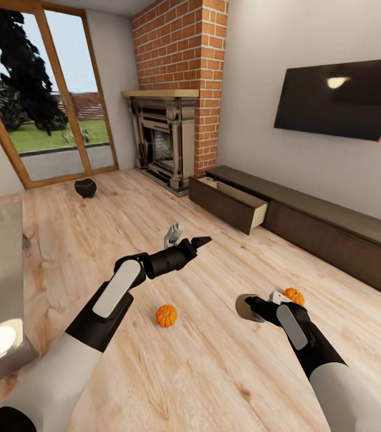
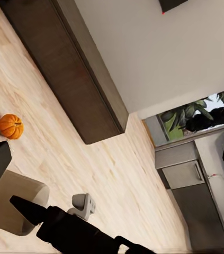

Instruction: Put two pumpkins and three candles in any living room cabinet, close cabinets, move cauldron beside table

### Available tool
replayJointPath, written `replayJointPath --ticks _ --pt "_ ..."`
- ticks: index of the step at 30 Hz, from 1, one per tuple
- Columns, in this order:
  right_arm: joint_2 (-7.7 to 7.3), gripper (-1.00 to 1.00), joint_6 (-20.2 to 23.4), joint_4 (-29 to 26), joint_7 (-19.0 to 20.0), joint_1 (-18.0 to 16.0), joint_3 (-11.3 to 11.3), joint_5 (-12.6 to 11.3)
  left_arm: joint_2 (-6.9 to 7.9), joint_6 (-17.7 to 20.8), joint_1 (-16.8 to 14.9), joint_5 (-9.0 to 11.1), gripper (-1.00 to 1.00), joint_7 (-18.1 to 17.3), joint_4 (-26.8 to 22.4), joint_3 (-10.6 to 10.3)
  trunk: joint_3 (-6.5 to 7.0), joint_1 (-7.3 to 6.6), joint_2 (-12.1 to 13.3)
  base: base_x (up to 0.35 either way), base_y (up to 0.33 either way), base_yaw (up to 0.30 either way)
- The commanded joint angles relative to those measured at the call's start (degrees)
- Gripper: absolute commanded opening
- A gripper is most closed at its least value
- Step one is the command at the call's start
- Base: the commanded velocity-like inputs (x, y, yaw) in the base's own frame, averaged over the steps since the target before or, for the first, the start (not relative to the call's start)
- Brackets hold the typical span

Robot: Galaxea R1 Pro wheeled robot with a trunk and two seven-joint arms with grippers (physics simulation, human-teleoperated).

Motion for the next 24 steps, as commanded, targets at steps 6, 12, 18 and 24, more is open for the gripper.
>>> replayJointPath --ticks 6,12,18,24 --pt "0.06 -1.00 -0.1 0.0 0.0 0.0 0.0 -0.4 0.06 -0.2 0.0 -0.8 1.00 0.0 0.2 -3.1 0.00 0.00 0.0 0.312 0.000 0.000" --pt "0.11 -1.00 -0.1 0.0 0.0 0.0 0.0 -0.4 0.06 -0.3 0.0 -0.9 1.00 0.0 0.2 -3.3 0.00 0.00 0.0 0.326 0.000 0.000" --pt "0.11 -1.00 -0.1 0.0 0.0 0.0 0.0 -0.4 0.06 -0.3 0.0 -0.9 1.00 0.0 0.2 -3.3 0.00 0.00 0.0 0.323 -0.090 0.000" --pt "0.11 -1.00 -0.1 0.0 0.0 0.0 0.0 -0.4 0.06 -0.3 0.0 -0.9 1.00 0.0 0.2 -3.3 0.00 0.00 0.0 0.289 -0.192 0.000"
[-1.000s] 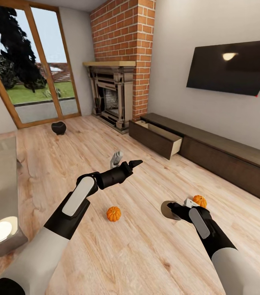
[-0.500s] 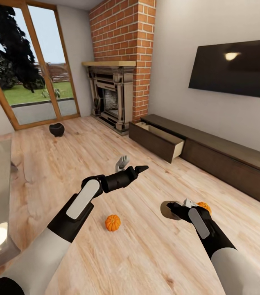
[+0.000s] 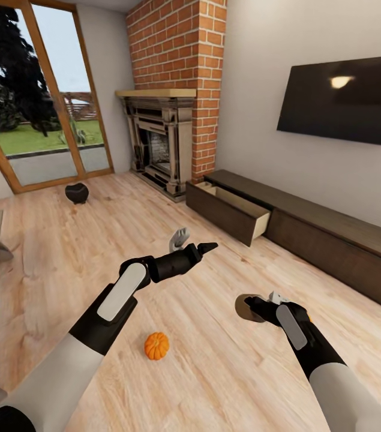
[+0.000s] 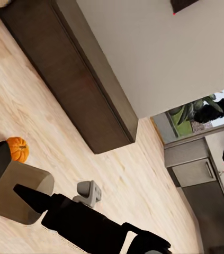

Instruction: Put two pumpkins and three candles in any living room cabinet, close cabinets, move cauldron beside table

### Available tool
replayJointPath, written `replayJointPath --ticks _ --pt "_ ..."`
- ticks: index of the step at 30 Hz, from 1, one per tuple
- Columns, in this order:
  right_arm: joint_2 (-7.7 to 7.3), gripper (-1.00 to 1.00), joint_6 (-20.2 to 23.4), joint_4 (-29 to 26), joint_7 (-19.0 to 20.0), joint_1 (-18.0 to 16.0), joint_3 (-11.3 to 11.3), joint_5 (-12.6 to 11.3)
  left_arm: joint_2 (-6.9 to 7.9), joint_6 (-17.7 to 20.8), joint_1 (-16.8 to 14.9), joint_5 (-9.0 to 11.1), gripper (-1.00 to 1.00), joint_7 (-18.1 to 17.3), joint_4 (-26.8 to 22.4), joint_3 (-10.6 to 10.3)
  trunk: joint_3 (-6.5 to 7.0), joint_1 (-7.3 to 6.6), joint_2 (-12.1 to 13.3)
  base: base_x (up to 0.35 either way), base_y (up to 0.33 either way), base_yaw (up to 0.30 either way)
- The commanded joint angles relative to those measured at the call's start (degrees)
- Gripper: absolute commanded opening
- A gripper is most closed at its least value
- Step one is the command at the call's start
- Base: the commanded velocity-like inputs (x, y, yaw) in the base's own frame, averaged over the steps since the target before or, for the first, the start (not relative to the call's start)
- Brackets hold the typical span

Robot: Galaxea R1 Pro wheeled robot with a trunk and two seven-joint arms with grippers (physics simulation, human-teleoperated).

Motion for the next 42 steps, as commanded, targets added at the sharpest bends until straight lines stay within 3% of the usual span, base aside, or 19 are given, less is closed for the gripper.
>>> replayJointPath --ticks 1,14,42 --pt "0.00 -1.00 -0.1 0.0 0.0 0.0 0.0 -0.4 0.00 0.0 0.0 0.0 1.00 0.0 0.0 0.0 0.00 0.00 0.0 0.280 -0.207 0.000" --pt "0.00 -1.00 -0.1 0.0 0.0 0.0 0.0 -0.6 0.00 0.0 0.0 0.0 1.00 0.0 0.1 0.0 0.00 0.00 0.0 0.290 -0.181 -0.025" --pt "0.00 -1.00 -0.1 0.0 0.0 0.0 0.0 -0.6 0.01 0.0 0.0 0.0 1.00 0.0 0.2 0.0 0.00 0.00 0.0 0.325 -0.078 -0.280"
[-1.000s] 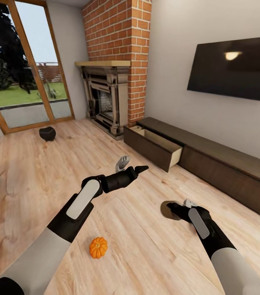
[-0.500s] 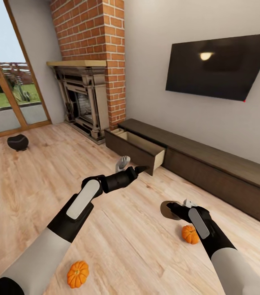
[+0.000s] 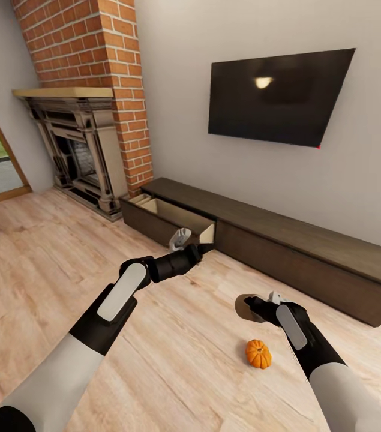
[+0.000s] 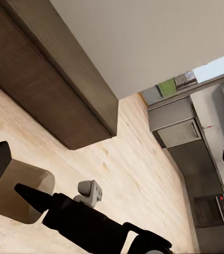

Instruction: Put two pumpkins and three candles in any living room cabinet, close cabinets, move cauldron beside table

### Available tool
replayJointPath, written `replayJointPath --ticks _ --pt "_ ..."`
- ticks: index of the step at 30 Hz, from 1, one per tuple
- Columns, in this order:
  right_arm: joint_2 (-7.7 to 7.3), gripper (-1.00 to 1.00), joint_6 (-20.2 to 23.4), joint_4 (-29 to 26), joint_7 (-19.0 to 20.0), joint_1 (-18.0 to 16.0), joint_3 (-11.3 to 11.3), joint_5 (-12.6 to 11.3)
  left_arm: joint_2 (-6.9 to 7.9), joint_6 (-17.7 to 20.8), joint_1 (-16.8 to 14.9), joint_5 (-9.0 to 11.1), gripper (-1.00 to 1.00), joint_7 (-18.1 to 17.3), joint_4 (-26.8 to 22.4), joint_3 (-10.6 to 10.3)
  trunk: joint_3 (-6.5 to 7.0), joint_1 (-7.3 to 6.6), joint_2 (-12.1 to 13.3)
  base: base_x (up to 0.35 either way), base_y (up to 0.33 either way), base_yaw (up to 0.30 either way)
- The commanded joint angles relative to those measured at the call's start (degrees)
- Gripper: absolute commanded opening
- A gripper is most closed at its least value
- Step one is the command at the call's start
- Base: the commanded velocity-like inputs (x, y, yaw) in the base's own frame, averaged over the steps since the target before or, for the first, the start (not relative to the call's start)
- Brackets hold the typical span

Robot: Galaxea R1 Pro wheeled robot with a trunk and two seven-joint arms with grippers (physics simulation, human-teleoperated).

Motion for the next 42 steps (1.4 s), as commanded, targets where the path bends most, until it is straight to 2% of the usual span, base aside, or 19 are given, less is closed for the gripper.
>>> replayJointPath --ticks 1,17,42 --pt "0.00 -1.00 -0.1 0.0 0.0 0.0 0.0 -0.4 0.00 0.0 0.0 0.0 1.00 0.0 0.0 0.0 0.00 0.00 0.0 0.325 -0.076 -0.258" --pt "0.00 -1.00 -0.1 0.0 0.0 0.0 0.0 -0.3 0.00 0.0 0.0 0.0 1.00 0.0 0.1 0.0 0.00 0.00 0.0 0.325 -0.076 -0.005" --pt "0.02 -1.00 -0.2 0.0 -0.1 0.0 0.0 -0.3 0.01 0.0 0.0 0.0 1.00 0.0 0.2 0.0 0.00 0.00 0.0 0.325 -0.075 0.276"
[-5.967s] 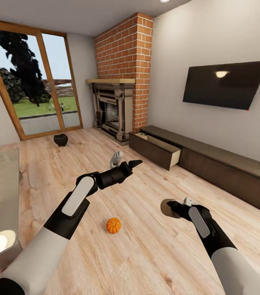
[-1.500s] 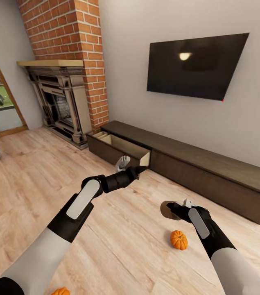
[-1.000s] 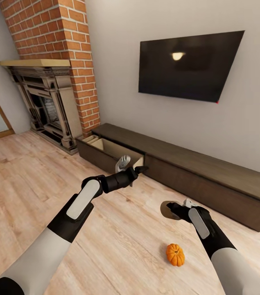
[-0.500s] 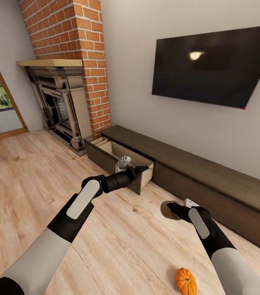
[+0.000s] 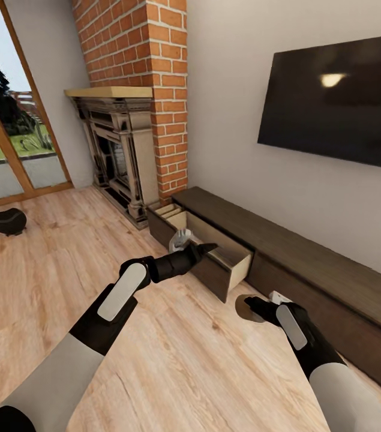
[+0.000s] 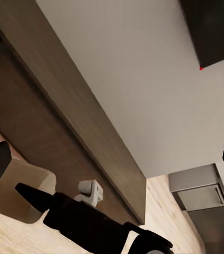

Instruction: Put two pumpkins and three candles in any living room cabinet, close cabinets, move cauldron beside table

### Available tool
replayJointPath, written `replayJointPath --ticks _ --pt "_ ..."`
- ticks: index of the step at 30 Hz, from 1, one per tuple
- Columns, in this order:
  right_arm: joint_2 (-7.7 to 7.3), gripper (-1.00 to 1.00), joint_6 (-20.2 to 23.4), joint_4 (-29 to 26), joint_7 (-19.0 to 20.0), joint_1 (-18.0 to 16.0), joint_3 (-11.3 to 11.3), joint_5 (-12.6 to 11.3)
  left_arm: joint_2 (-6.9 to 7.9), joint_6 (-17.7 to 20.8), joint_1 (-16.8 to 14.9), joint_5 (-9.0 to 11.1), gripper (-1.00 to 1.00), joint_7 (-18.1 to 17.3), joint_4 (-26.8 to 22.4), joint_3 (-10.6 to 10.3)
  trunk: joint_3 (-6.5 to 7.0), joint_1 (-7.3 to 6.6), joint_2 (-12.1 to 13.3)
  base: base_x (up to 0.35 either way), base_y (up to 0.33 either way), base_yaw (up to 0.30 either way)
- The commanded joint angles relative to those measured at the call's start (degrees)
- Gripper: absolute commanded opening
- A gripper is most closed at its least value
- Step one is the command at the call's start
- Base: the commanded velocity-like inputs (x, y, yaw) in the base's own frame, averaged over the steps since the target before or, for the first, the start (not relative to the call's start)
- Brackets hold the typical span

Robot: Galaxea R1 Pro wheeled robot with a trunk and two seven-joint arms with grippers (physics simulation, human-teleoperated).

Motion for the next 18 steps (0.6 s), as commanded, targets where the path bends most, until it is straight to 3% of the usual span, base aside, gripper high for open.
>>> replayJointPath --ticks 1,9,18 --pt "0.01 -1.00 -0.1 0.0 0.0 0.0 0.0 -0.4 -0.01 0.0 0.0 0.0 1.00 0.0 0.0 0.0 0.00 0.00 0.0 0.326 -0.070 0.285" --pt "-0.01 -1.00 -0.1 0.0 0.0 0.0 0.0 -0.4 0.05 -0.1 0.0 0.0 1.00 0.0 -0.1 0.0 0.00 0.00 0.0 0.304 -0.012 0.285" --pt "0.00 -1.00 -0.1 0.0 0.0 0.0 0.0 -0.4 0.10 -0.3 0.0 0.0 1.00 0.0 -0.3 -0.1 0.00 0.00 0.0 0.033 0.000 0.285"
